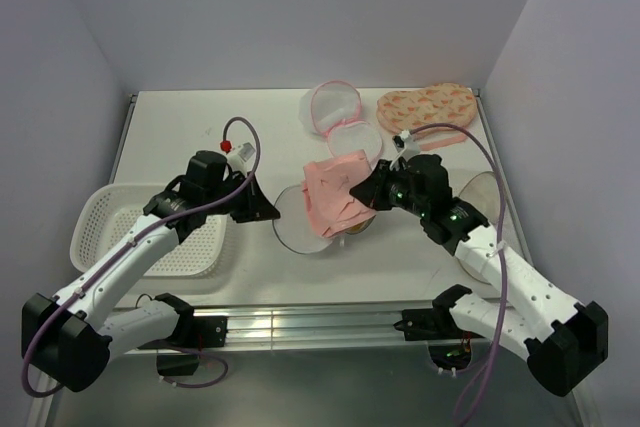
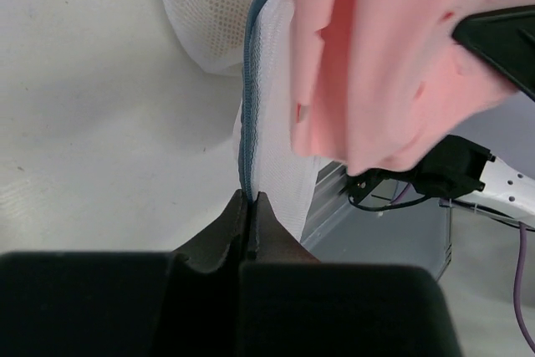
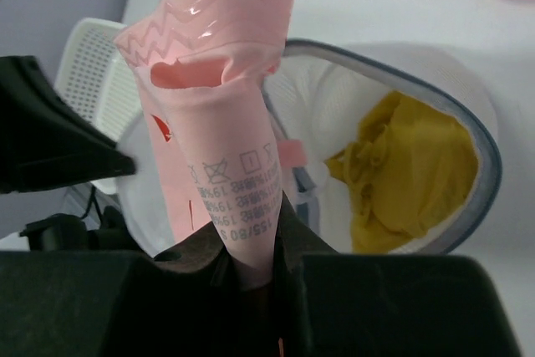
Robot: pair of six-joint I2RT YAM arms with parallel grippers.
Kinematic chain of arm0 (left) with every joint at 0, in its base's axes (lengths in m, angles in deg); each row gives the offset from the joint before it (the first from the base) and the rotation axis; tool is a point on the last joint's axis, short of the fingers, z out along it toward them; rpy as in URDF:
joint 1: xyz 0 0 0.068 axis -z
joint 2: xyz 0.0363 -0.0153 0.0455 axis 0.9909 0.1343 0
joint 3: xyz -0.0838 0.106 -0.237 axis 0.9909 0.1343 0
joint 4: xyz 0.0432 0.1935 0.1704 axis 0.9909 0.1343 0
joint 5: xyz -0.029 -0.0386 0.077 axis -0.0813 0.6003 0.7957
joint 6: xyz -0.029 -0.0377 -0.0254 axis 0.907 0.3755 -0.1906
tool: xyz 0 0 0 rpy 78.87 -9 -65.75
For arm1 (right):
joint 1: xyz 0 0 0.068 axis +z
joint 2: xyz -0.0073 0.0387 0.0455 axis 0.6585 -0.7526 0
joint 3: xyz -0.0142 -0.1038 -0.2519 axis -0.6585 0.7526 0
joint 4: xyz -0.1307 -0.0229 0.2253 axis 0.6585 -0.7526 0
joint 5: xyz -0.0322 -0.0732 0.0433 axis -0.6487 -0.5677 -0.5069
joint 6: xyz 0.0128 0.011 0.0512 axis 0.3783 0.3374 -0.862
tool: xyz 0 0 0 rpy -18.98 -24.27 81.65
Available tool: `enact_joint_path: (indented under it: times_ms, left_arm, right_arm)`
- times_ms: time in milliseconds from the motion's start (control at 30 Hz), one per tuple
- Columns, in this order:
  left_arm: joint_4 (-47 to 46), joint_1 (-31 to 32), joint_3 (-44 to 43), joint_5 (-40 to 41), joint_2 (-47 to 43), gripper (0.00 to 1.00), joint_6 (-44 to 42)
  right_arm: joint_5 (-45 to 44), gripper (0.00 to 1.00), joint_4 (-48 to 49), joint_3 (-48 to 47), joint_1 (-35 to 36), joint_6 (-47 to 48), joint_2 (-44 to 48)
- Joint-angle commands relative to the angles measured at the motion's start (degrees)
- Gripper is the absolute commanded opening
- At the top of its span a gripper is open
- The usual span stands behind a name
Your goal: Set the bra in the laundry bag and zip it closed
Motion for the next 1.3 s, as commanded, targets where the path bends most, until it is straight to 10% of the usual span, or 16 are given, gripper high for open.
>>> enact_joint_path:
  times_ms: [0,767,1267]
  left_arm:
    - [1.66,-0.41,-1.06,-1.47,-0.24,0.00,-2.58]
    - [9.66,-1.11,-10.20,-2.78,0.91,0.00,-4.69]
    - [8.79,-1.11,-10.91,-3.13,4.16,0.00,-5.13]
  right_arm:
    - [-1.49,0.08,8.44,1.95,-0.12,-0.92,-1.51]
    - [-36.47,0.01,7.04,4.24,5.32,6.73,-10.93]
    - [-31.12,0.02,8.53,2.48,14.38,6.64,-12.41]
